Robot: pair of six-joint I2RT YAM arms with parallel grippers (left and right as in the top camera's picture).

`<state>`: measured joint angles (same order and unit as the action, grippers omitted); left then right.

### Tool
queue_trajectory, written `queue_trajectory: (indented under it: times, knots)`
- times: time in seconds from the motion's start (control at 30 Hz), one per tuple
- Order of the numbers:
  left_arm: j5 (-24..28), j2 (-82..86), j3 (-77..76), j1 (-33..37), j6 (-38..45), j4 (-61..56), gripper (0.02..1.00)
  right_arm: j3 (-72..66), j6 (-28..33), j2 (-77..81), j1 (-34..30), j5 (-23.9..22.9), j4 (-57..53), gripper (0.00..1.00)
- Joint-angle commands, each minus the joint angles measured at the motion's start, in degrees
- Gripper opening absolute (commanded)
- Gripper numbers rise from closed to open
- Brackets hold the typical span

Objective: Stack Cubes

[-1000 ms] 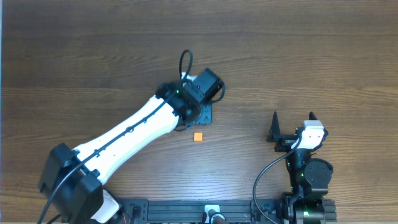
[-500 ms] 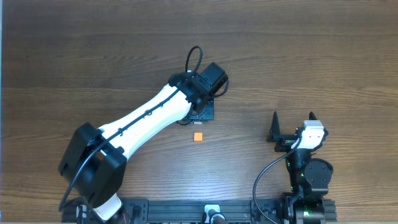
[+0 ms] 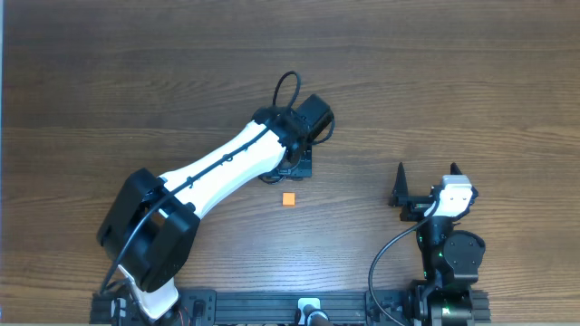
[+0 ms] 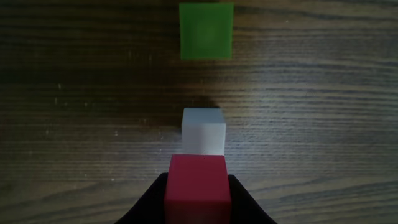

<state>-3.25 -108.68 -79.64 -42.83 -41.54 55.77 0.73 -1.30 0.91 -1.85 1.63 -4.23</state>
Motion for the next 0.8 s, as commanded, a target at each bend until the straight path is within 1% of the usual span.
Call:
queue_trajectory:
  times: [0.03, 0.8]
  knots:
    - [0.2, -1.6, -1.0, -0.2, 0.8, -1.1, 0.040, -0.4, 0.1, -0.6, -0.3, 0.5, 0.1, 0.993]
    - [0.2, -3.6, -1.0, -0.2, 0.6, -2.3, 0.040, -0.4, 0.1, -0.6, -0.3, 0.5, 0.1, 0.993]
